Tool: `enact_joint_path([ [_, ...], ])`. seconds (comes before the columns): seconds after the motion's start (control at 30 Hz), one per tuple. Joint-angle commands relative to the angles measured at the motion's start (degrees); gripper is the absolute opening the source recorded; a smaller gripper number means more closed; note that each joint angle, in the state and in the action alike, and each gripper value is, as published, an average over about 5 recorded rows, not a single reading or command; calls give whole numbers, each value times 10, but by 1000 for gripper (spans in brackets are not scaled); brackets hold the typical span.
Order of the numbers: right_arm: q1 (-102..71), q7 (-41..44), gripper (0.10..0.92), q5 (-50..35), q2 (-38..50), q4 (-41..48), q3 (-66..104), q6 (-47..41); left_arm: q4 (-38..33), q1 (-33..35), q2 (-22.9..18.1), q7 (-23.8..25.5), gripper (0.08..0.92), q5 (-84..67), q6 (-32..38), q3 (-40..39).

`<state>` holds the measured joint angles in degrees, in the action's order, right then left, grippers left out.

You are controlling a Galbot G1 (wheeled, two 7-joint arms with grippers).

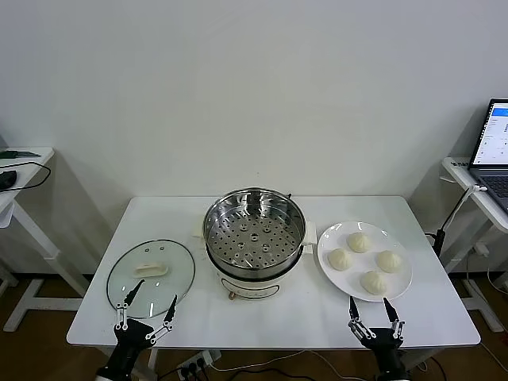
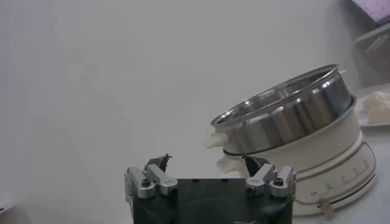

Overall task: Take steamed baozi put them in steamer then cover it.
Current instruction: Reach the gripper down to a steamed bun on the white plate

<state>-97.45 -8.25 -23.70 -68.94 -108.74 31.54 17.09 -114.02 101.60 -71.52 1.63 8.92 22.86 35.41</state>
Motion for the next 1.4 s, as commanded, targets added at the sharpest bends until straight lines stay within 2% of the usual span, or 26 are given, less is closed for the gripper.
enact_joint_path([
  [0.03,98,-55,823,-17,29,-1,25,-105,-8,3,0,-2,823,1,2,0],
  [0.23,276,-56,823,-58,102,82,1,-155,-11,8,-1,-2,823,5,6,2],
  [0.43,478,-44,823,-130,162,220,-88,-205,-12,11,-2,-2,823,10,6,4],
  [0.53,562,17,823,-153,196,301,-146,-225,-13,11,-2,-3,823,10,5,4],
  [0.67,654,178,823,-145,255,391,-238,-245,-13,9,-2,-3,823,10,4,4],
  [0.9,819,437,823,-34,304,514,-417,-234,-9,8,-6,-3,823,10,4,2],
  [1.17,958,737,823,158,261,676,-521,-159,-11,16,-13,-6,823,9,4,10],
  [1.27,977,806,823,237,232,710,-525,-142,-12,20,-15,-6,823,9,5,14],
  [1.4,990,836,823,302,198,738,-537,-130,-13,25,-19,-8,823,10,6,17],
])
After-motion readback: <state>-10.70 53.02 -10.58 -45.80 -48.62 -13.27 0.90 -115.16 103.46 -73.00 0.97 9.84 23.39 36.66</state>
